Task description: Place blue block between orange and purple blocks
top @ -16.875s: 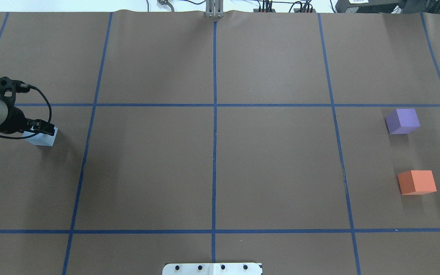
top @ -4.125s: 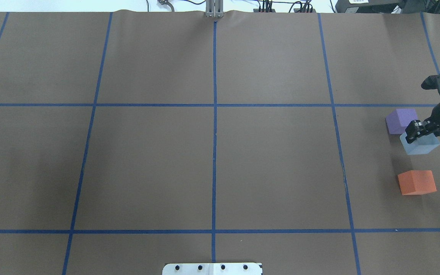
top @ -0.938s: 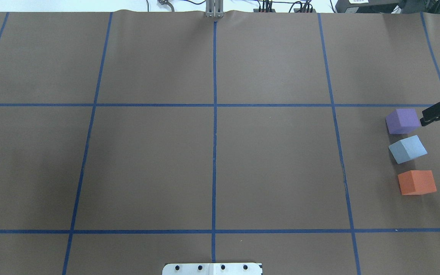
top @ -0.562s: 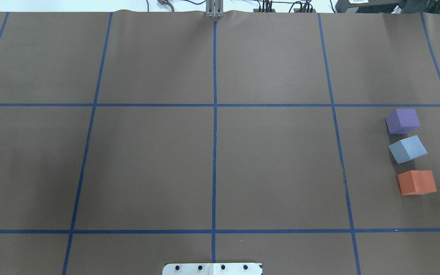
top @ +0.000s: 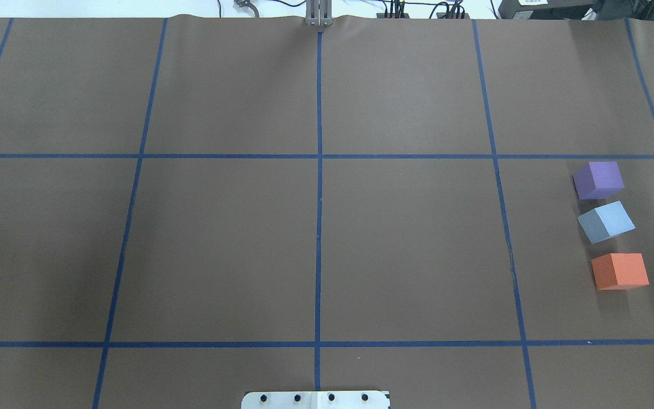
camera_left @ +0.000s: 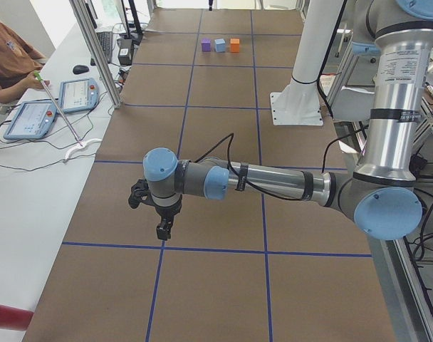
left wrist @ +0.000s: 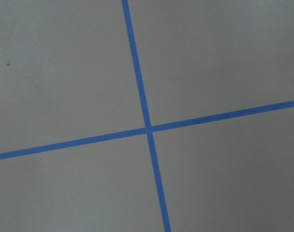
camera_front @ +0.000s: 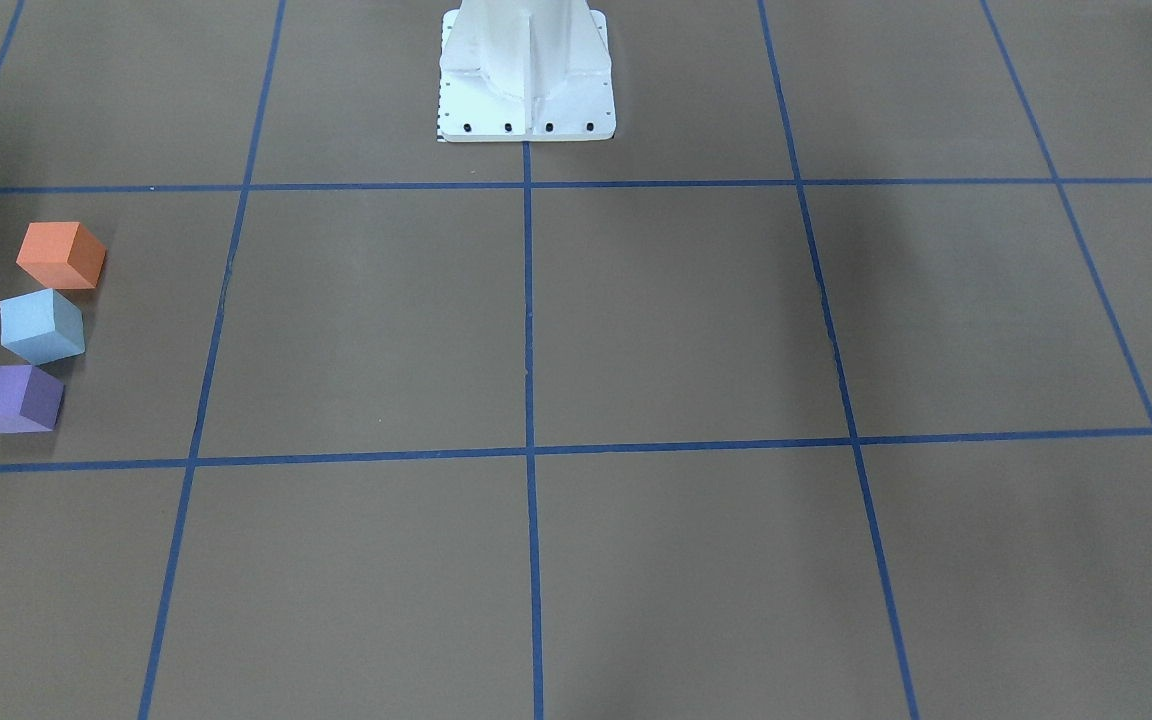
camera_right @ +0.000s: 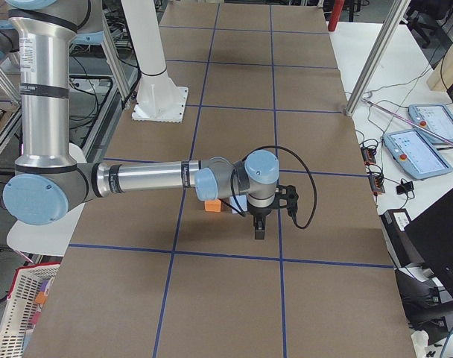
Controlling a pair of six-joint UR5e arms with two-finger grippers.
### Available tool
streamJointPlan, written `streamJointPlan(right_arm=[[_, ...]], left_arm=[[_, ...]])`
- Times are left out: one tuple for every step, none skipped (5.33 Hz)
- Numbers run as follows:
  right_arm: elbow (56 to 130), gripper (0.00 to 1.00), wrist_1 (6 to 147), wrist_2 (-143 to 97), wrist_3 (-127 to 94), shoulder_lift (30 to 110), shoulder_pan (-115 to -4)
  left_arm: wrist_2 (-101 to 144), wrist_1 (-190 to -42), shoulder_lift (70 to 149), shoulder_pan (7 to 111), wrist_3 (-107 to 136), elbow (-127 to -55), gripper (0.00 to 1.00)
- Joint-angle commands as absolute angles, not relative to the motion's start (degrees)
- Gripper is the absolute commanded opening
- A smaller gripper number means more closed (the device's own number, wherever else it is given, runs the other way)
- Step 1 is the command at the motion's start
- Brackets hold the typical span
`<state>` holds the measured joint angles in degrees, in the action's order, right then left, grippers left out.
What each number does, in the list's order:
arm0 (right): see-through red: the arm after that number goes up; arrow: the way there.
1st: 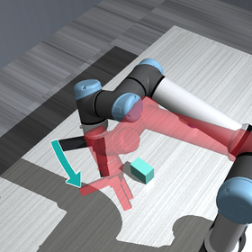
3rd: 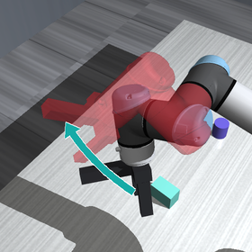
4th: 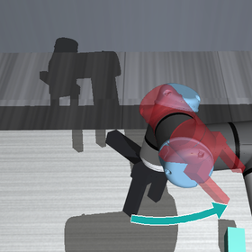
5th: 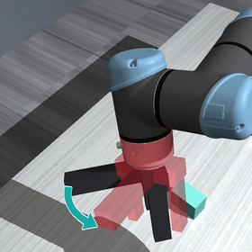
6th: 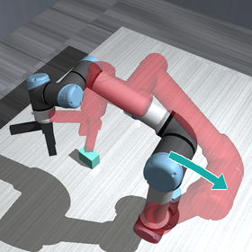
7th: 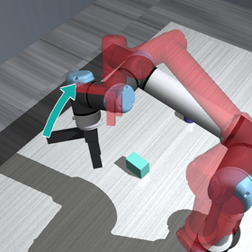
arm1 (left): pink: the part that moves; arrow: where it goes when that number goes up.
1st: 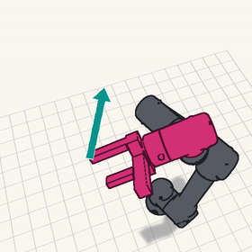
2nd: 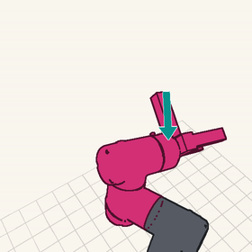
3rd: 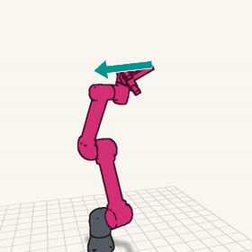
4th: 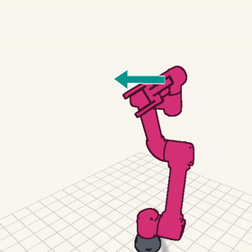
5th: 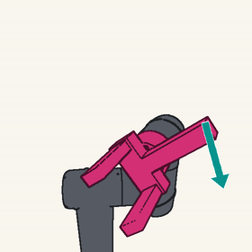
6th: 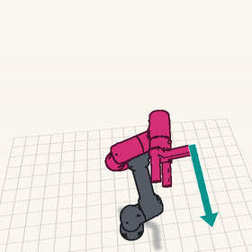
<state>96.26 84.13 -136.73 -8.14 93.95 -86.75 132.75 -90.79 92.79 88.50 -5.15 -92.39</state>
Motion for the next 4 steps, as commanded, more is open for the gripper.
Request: streamJointPlan(right_arm=[[92.6, 1.0, 83.8, -140.4, -1.7, 97.0, -90.3], [92.4, 1.0, 83.8, -140.1, -1.1, 97.4, -91.0], [93.9, 1.0, 84.2, -140.6, -1.8, 97.1, -93.2], [99.6, 1.0, 88.3, -140.0, -2.1, 98.4, -93.6]], left_arm=[[133.0, -91.0, 89.4, 90.3, -7.9, -92.0, 1.0], [132.6, -91.1, 88.6, 90.4, -7.8, -92.5, 1.0], [132.9, -91.1, 88.7, 90.4, -7.7, -92.5, 1.0], [132.8, -91.0, 88.5, 90.4, -7.7, -93.4, 1.0]])
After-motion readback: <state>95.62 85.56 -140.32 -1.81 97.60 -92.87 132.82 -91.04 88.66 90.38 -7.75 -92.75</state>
